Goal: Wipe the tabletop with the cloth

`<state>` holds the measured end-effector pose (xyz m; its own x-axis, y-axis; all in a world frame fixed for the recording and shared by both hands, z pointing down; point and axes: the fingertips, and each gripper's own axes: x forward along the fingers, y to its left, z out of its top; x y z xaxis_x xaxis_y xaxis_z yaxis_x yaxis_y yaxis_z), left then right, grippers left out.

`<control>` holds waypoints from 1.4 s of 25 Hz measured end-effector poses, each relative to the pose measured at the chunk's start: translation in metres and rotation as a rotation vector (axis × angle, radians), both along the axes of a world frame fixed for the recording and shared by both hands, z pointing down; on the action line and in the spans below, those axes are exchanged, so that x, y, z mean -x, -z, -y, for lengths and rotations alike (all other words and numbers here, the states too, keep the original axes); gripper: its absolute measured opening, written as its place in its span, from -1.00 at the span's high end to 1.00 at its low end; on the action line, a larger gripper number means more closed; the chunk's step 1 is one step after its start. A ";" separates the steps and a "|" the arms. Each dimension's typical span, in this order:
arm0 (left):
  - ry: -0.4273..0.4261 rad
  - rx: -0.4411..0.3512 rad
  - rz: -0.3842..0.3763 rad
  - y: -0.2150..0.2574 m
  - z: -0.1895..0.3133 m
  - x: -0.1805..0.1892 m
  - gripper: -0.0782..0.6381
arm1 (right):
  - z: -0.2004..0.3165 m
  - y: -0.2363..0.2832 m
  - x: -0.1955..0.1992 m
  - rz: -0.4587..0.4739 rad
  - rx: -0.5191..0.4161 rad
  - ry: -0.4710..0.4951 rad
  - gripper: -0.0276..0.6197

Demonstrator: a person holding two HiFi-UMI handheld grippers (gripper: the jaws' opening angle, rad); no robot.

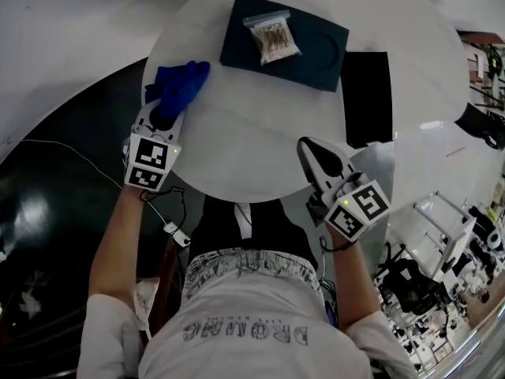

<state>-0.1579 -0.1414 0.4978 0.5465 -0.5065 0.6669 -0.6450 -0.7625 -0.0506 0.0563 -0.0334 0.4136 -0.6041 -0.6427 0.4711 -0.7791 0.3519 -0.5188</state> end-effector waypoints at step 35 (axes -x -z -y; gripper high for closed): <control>-0.462 0.057 0.047 -0.004 -0.095 -0.252 0.58 | -0.089 0.001 -0.166 0.020 -0.028 -0.324 0.89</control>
<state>0.0944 -0.0469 0.5022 0.6746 -0.1792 0.7161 -0.2356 -0.9716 -0.0213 0.2219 0.0555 0.4125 -0.3748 -0.8159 0.4403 -0.8425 0.1015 -0.5291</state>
